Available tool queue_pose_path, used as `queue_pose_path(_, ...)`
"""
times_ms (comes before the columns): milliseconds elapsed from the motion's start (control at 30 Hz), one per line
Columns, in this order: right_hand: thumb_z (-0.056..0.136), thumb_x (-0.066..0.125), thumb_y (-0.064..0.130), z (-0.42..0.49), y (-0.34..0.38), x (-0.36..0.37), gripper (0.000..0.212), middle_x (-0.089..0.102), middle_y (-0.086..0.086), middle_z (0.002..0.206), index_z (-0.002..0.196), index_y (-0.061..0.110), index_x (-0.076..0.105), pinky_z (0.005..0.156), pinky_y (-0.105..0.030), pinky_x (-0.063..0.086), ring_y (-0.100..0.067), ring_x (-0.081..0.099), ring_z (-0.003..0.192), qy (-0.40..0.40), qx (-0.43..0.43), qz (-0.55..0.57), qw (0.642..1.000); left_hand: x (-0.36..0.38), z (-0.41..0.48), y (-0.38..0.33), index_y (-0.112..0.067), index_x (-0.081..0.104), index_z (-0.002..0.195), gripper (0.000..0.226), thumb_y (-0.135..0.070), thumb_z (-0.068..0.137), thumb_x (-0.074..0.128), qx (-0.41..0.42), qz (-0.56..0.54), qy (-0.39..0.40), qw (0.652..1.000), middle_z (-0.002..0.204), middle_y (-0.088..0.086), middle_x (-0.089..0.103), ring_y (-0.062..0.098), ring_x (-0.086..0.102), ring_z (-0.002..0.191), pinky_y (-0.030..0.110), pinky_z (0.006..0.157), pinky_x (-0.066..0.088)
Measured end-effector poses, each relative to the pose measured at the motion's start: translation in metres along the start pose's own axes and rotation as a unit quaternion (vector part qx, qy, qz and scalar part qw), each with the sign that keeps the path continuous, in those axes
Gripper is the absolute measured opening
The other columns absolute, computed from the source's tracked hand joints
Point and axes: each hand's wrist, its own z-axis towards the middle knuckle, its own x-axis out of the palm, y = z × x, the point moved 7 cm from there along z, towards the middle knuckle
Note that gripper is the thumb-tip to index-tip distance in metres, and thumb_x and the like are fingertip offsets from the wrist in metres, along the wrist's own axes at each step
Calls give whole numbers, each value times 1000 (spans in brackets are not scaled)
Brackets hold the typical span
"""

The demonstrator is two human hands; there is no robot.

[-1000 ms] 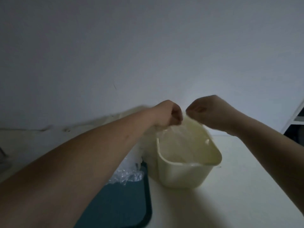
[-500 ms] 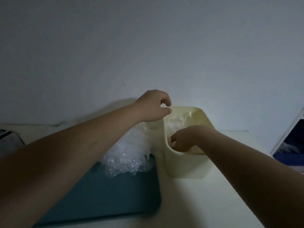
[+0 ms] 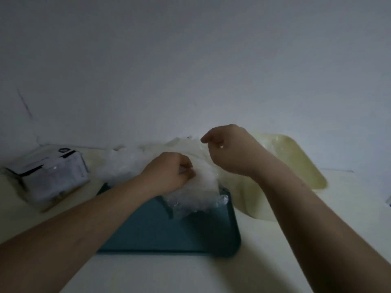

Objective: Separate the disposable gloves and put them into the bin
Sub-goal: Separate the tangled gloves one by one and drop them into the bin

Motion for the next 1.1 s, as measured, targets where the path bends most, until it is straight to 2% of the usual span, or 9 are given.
queue_pose_path(67,97,53,12,-3,-4,25,41,68,1,137,135,21,68,110,-30,48,-16,63,125,3,10,55,998,-3,-2,6,-28,79,99,17,-34,101,63,-15,-70,-5,997,96,-17,72,6,65,90,27,85,51)
queue_pose_path(167,100,59,21,-1,-15,55,47,60,2,145,146,24,56,107,-25,43,-17,58,132,18,38,130,991,-16,-7,19,-27,68,66,37,-26,103,63,-37,-162,-37,985,65,-13,63,5,57,65,29,70,47)
queue_pose_path(267,97,69,34,5,-21,75,63,54,4,149,154,29,43,106,-27,44,-16,54,134,30,42,165,985,-37,-13,29,-21,78,88,23,-27,104,63,-64,-230,-89,967,86,-1,76,14,70,80,33,78,57)
queue_pose_path(367,92,73,46,7,-32,86,78,52,7,147,158,32,35,108,-38,51,-16,55,130,29,65,188,980,-60,-15,31,-20,80,89,11,-26,97,74,-75,-262,-157,949,87,-4,78,11,72,81,28,78,60)
queue_pose_path(500,90,61,64,13,-35,90,63,63,15,135,144,34,53,100,-38,58,-9,64,118,7,37,188,982,-86,-13,31,-19,75,84,14,-25,84,87,-89,-278,-201,935,85,-1,76,20,73,79,35,70,65)
queue_pose_path(633,101,60,41,12,-32,69,28,74,16,109,123,28,71,81,-12,50,3,67,99,-95,0,220,971,-83,-7,25,-15,68,85,25,-15,78,92,-84,-310,-149,935,90,2,78,28,75,80,35,64,64)
queue_pose_path(800,100,62,21,6,-27,56,20,75,18,100,115,27,75,76,-7,50,5,68,92,-122,-17,232,965,-62,-16,19,-19,76,108,25,-15,85,86,-72,-384,-59,919,102,-2,79,19,77,91,29,71,61)
queue_pose_path(933,99,62,18,8,-34,62,27,76,15,108,122,26,75,88,-20,56,1,70,98,-98,-8,193,976,-75,-18,31,-21,81,94,22,-3,82,86,-73,-329,-107,936,89,1,78,14,70,78,26,66,60)
queue_pose_path(1100,99,59,14,9,-41,65,24,76,10,98,114,20,77,72,-10,48,-4,69,89,-78,11,166,983,-93,-19,45,-3,78,99,15,-16,92,79,-76,-357,-142,920,86,0,75,13,63,73,31,71,58)
